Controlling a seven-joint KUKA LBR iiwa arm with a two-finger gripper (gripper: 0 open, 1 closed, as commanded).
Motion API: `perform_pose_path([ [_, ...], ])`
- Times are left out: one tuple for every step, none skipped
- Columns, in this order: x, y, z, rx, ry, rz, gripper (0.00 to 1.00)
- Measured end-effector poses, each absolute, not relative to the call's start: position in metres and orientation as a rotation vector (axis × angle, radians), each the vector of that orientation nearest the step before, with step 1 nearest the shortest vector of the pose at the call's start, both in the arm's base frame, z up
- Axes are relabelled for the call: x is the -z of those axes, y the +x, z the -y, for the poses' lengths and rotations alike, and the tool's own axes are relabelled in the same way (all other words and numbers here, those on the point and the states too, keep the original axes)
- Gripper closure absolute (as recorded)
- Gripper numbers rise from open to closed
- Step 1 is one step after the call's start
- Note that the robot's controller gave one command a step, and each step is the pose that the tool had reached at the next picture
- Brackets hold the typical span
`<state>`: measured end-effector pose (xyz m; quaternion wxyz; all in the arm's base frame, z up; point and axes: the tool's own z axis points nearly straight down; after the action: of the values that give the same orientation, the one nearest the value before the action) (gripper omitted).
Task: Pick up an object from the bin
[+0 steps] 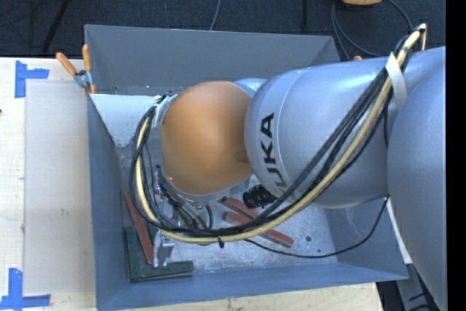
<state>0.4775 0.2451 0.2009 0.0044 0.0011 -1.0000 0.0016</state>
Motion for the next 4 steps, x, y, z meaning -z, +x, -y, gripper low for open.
perform_pose_path([
  [-0.205, 0.480, -0.244, -0.001, -0.003, 3.140, 0.00],
  [-0.145, 0.475, -0.229, 0.002, -0.050, 3.143, 0.00],
  [-0.079, 0.495, -0.206, 0.007, 0.079, 3.139, 1.00],
  [-0.079, 0.495, -0.206, 0.007, 0.078, 3.139, 1.00],
])
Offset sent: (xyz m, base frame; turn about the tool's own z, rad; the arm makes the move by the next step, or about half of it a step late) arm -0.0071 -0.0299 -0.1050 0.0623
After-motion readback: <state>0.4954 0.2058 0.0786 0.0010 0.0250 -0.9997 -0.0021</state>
